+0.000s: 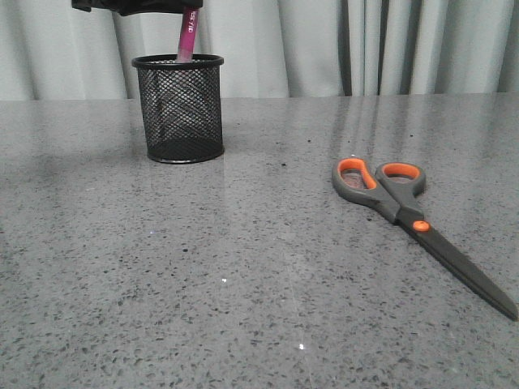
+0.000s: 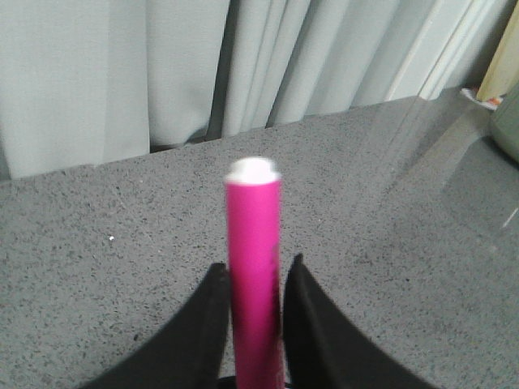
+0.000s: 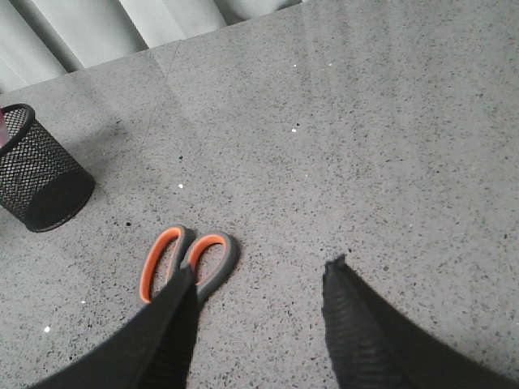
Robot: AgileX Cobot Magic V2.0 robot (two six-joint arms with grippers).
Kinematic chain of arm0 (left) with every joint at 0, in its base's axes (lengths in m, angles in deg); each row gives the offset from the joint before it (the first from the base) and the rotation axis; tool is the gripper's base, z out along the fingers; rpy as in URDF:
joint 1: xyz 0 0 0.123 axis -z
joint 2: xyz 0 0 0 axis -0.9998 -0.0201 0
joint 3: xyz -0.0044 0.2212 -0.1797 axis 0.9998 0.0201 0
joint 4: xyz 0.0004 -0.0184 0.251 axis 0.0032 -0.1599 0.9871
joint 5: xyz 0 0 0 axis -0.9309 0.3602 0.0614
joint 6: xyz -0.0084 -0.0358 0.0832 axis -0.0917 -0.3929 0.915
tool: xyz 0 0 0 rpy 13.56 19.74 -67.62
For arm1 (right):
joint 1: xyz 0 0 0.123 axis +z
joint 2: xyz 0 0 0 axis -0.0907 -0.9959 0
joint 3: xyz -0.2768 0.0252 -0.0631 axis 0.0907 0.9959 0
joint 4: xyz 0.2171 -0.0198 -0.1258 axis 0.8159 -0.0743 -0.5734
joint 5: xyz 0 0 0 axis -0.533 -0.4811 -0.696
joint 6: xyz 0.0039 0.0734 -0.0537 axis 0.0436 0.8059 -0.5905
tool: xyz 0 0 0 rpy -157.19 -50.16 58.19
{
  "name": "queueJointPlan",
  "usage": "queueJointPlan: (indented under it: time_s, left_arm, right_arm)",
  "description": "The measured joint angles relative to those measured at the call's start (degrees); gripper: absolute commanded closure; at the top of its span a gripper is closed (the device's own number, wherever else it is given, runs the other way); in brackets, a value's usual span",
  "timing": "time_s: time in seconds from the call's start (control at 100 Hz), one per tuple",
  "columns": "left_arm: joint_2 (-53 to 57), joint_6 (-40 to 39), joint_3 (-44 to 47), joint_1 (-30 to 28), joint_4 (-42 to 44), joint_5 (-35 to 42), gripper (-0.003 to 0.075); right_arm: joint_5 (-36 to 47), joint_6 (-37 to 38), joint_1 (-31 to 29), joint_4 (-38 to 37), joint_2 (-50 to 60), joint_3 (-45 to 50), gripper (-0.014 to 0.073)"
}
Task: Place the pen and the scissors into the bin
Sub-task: 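Carry the highlighter over the black mesh cup and release it inside, then move the right gripper down over the scissors' orange handles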
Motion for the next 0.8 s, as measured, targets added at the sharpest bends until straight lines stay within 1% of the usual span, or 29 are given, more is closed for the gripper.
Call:
queueJointPlan:
  time_s: [0.01, 0.04, 0.08, 0.12, 0.26, 0.31, 0.35, 0.38, 0.48, 0.55, 0.69, 0.8]
  left_arm:
    - [0.0, 0.3, 0.0, 0.0, 0.0, 0.0, 0.0356]
    - [0.0, 0.9, 0.0, 0.0, 0.0, 0.0, 0.0302]
    - [0.0, 1.5, 0.0, 0.0, 0.0, -0.1, 0.0252]
    - [0.0, 2.2, 0.0, 0.0, 0.0, -0.1, 0.024]
    - [0.6, 4.1, 0.0, 0.0, 0.0, -0.1, 0.0255]
    - [1.8, 4.2, 0.0, 0.0, 0.0, -0.1, 0.0281]
    - [3.2, 4.3, 0.0, 0.0, 0.0, -0.1, 0.0321]
    - [4.6, 4.4, 0.0, 0.0, 0.1, -0.1, 0.0355]
    - [11.1, 4.3, 0.0, 0.0, 1.0, -0.1, 0.0514]
    - [16.9, 3.6, 0.0, 0.0, 2.0, -0.4, 0.058]
    - [29.0, 2.2, 0.0, 0.0, 5.8, -1.3, 0.0587]
    - [38.3, 1.9, 0.5, 0.0, 10.0, -1.5, 0.0587]
  right_arm:
    - [0.0, 0.0, 0.0, 0.0, 0.0, 0.0, 0.0268]
    - [0.0, 0.0, 0.0, 0.0, 0.0, 0.0, 0.0268]
    - [0.0, 0.0, 0.0, 0.0, 0.0, 0.0, 0.0268]
    - [0.0, 0.0, 0.0, 0.0, 0.0, 0.0, 0.0268]
    - [0.0, 0.0, 0.0, 0.0, 0.0, -0.1, 0.0268]
    - [-0.1, 0.0, 0.0, 0.0, 0.0, -0.3, 0.0268]
    - [-0.6, 0.0, 0.0, 0.0, 0.0, -1.0, 0.0268]
    - [-1.3, -0.1, 0.0, 0.0, 0.0, -1.6, 0.0269]
    - [-5.5, -3.5, 1.5, 0.7, -0.6, -6.2, 0.0274]
    - [-9.8, -7.0, 3.6, 1.7, -2.6, -10.6, 0.0277]
    - [-20.0, -11.2, 9.4, 2.4, -11.4, -20.0, 0.0277]
    - [-24.5, -12.0, 14.7, -0.6, -19.6, -24.4, 0.0277]
